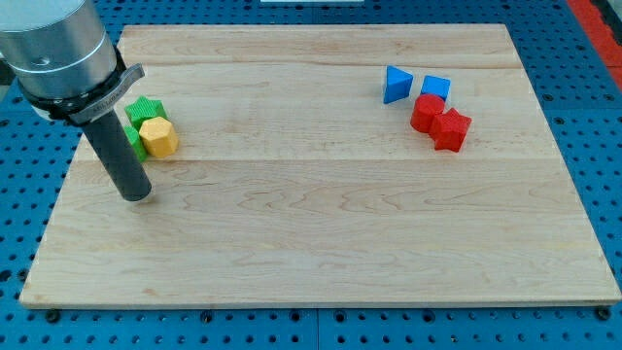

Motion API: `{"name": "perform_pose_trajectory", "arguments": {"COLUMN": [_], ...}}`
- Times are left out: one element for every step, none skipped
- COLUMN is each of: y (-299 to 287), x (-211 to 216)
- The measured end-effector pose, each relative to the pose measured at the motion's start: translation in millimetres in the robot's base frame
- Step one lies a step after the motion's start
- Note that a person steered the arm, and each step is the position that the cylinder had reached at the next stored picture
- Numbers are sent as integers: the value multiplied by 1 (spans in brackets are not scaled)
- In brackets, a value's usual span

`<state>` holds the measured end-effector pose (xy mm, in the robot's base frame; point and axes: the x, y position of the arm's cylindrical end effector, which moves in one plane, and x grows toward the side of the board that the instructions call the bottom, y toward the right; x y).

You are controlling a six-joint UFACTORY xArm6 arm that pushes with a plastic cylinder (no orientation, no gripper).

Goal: Push the red blocks into the triangle

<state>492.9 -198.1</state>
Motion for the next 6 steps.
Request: {"name": "perform_pose_trajectory", "arguments": {"y": [15, 68, 166, 300, 379, 378], "x": [0, -21, 2, 0, -5, -58]}}
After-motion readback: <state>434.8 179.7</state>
